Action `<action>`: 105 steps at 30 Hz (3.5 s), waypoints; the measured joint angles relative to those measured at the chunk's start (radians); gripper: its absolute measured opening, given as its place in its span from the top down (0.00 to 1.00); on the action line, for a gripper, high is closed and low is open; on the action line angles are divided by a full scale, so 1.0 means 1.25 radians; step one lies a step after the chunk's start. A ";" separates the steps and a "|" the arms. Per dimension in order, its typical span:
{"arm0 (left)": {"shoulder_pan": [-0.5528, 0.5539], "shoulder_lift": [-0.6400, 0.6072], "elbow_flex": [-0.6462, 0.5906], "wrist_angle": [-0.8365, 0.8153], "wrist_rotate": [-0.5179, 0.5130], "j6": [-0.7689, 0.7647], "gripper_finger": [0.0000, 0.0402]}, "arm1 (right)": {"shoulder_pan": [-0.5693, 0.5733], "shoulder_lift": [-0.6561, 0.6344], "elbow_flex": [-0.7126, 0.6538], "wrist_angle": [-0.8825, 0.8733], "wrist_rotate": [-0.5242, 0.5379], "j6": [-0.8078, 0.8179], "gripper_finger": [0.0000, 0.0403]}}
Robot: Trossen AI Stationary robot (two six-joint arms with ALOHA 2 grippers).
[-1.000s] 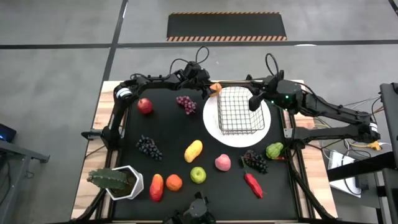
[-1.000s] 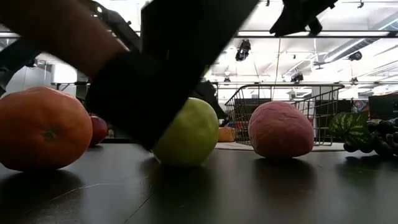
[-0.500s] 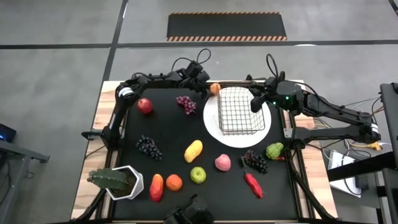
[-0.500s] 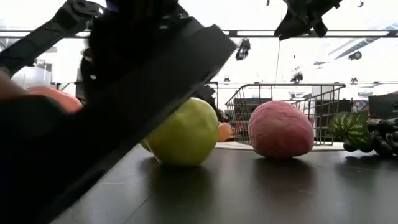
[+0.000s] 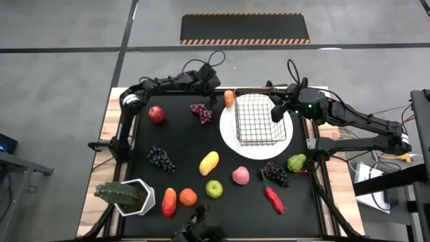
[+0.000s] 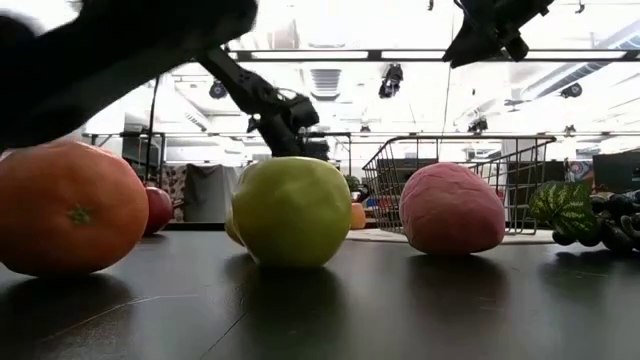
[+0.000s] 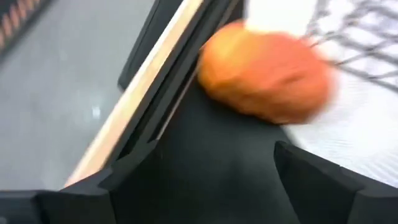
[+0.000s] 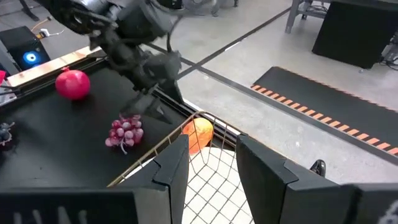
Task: Build produce basket
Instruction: Put the orange mango into the wire basket
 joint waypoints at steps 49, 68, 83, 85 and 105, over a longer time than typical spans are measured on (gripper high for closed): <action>-0.092 0.025 -0.041 0.195 -0.129 -0.611 0.27 | 0.000 -0.005 0.082 -0.107 -0.101 -0.002 0.70; -0.047 -0.007 -0.050 0.057 -0.133 -0.538 0.42 | 0.000 -0.005 0.082 -0.104 -0.101 0.000 0.70; -0.044 -0.053 -0.051 0.079 -0.117 -0.483 0.28 | 0.000 -0.005 0.081 -0.107 -0.100 -0.002 0.70; -0.044 -0.045 -0.054 0.079 -0.143 -0.483 0.22 | 0.000 -0.004 0.081 -0.107 -0.100 -0.002 0.70; -0.053 0.008 -0.063 0.095 -0.119 -0.482 0.31 | 0.000 -0.004 0.081 -0.107 -0.100 -0.005 0.70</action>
